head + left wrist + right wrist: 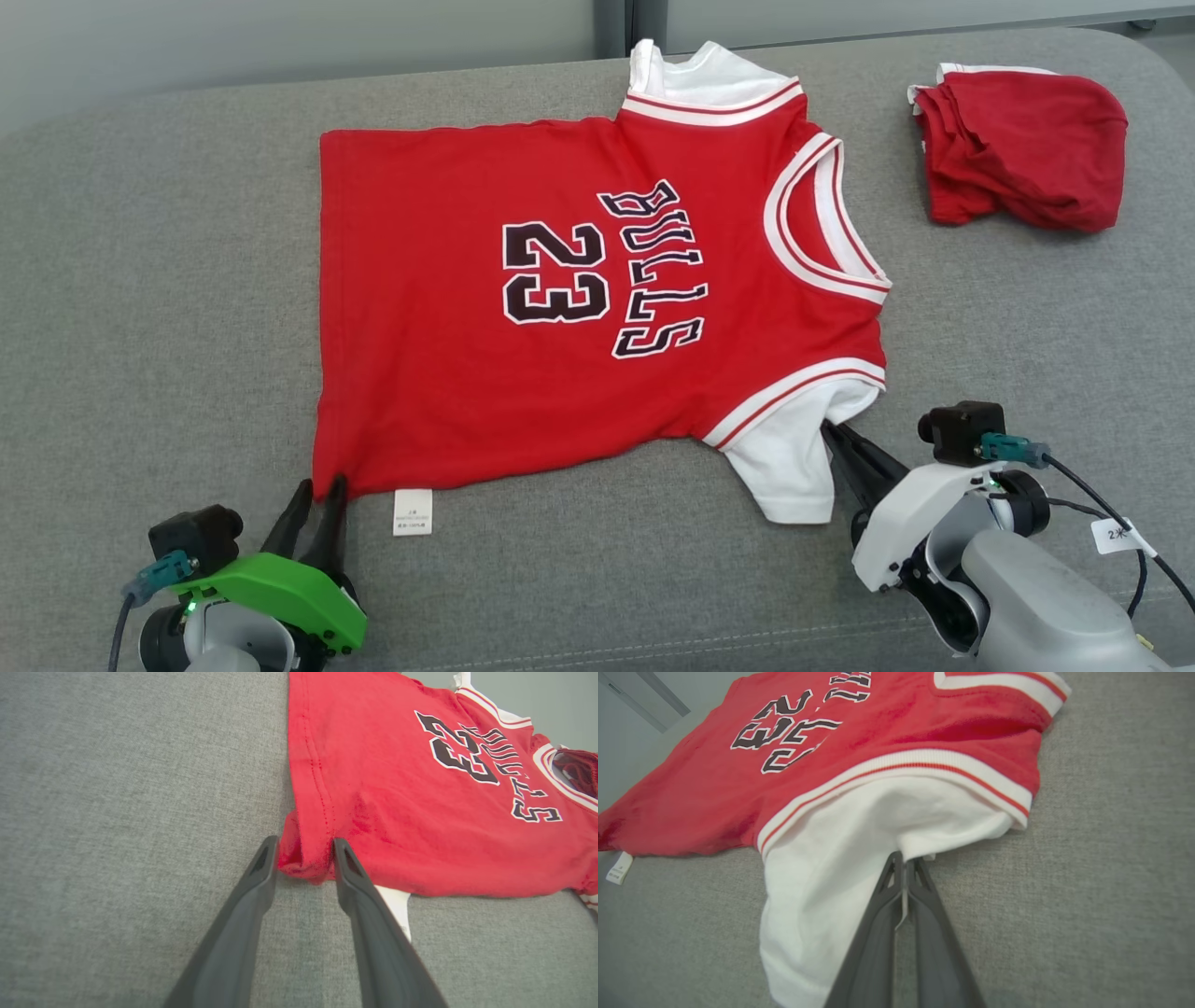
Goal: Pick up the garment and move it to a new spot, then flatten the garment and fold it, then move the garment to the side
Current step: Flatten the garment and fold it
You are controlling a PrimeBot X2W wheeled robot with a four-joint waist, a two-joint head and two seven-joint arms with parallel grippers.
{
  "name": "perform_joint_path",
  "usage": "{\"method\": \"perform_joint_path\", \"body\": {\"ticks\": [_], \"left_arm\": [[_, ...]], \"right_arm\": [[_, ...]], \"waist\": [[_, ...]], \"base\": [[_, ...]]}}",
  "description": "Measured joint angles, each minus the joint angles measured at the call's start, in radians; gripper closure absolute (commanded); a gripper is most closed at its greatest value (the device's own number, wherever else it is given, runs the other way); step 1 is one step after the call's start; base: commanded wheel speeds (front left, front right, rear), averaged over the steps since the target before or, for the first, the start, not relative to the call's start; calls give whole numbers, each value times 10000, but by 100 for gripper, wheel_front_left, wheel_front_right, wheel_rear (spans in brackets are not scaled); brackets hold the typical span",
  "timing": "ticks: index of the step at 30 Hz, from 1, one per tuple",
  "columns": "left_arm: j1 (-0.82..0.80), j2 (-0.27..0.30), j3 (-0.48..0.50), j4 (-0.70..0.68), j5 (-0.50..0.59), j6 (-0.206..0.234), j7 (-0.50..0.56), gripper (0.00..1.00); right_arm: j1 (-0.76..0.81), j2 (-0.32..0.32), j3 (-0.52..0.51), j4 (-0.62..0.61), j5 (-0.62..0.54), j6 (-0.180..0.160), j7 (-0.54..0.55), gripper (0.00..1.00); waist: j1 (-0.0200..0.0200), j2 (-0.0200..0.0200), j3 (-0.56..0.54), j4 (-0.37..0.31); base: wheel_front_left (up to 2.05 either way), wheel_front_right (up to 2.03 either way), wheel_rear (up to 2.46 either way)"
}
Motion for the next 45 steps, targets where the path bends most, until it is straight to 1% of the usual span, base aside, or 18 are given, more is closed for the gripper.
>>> {"method": "perform_joint_path", "body": {"ticks": [2, 11, 16, 20, 23, 28, 36, 39, 45], "left_arm": [[-58, 0, -2, 77, -13, -8, -2, 100], [-131, -2, -67, 276, -15, -48, -58, 100], [-315, 23, -50, -44, -15, -102, -253, 100], [-368, 59, 113, -378, -71, -128, -334, 100], [-611, 144, 188, -673, -102, -130, -364, 100], [-1097, 211, 236, -988, -104, -215, -366, 100], [-1473, 454, 617, -945, -105, -199, -387, 100], [-1551, 483, 738, -945, -119, -199, -447, 100], [-1754, 477, 771, -978, -121, -198, -451, 100]], "right_arm": [[-37, 2, 4, 17, 0, 54, -2, 100], [-58, 13, 29, 33, 0, 54, -44, 100], [-58, -4, -336, -397, 180, 54, -75, 100], [-73, -52, -813, -1072, 199, 54, -79, 100], [-110, -44, -1166, -1593, 443, 54, -90, 100], [-139, 36, -1296, -2167, 924, 54, -117, 100], [-336, -211, -1873, -2387, 1264, 54, -119, 100], [-380, -320, -2094, -2485, 1342, 54, -119, 100], [-555, -313, -2234, -2713, 1473, 56, -119, 100]], "waist": [[0, 0, -17, -14], [0, 0, -59, -21], [0, 0, -66, -11], [0, 0, 20, -32], [0, 0, 116, -69], [0, 0, 348, -126], [0, 0, 841, -161], [0, 0, 1012, -151], [0, 0, 1329, -125]], "base": [[0, 0, 0], [0, 0, 0], [0, 0, 0], [0, 0, 0], [0, 0, 0], [0, 0, 0], [0, 0, 0], [0, 0, 0], [0, 0, 0]]}}
